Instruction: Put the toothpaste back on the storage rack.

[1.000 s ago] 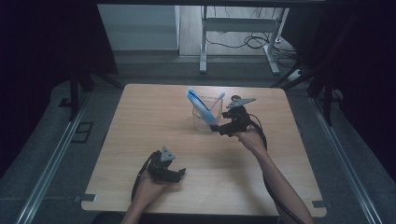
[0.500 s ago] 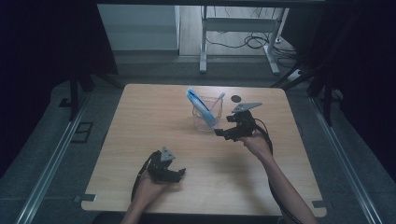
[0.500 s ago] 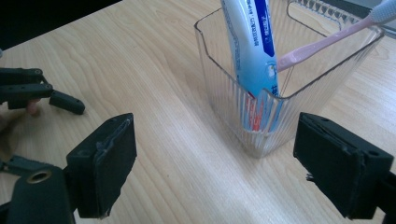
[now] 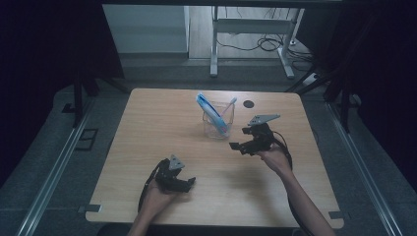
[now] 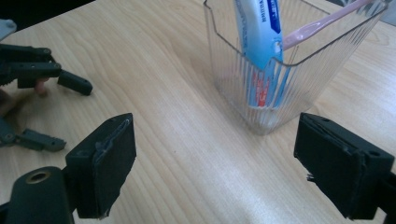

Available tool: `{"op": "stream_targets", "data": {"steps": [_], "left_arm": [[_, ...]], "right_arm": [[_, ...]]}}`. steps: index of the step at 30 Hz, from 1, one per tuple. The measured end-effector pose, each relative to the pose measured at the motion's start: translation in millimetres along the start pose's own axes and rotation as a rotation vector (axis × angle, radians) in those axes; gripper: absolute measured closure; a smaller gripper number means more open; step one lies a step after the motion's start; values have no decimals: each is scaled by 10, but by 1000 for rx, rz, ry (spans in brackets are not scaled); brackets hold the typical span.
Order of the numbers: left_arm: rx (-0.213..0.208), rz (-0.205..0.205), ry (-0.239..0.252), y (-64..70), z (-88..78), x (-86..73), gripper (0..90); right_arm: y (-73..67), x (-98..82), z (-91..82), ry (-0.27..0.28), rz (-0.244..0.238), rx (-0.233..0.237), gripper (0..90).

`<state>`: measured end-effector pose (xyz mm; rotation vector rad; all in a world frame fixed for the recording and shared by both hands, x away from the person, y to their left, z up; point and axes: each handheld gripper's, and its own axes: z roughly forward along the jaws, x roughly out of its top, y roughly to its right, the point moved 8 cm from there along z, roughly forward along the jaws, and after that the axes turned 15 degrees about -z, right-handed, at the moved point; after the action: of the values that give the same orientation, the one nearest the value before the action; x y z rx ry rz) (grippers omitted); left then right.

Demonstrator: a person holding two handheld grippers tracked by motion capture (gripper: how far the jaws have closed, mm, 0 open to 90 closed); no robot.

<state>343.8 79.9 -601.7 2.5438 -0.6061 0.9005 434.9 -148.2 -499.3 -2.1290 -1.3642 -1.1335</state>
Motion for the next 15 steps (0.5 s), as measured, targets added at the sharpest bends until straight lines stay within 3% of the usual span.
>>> {"op": "stream_targets", "data": {"steps": [15], "left_arm": [[1, 3, 0, -2, 0, 1, 140]], "right_arm": [[-180, -160, -176, -13, -22, -31, 71]]}}
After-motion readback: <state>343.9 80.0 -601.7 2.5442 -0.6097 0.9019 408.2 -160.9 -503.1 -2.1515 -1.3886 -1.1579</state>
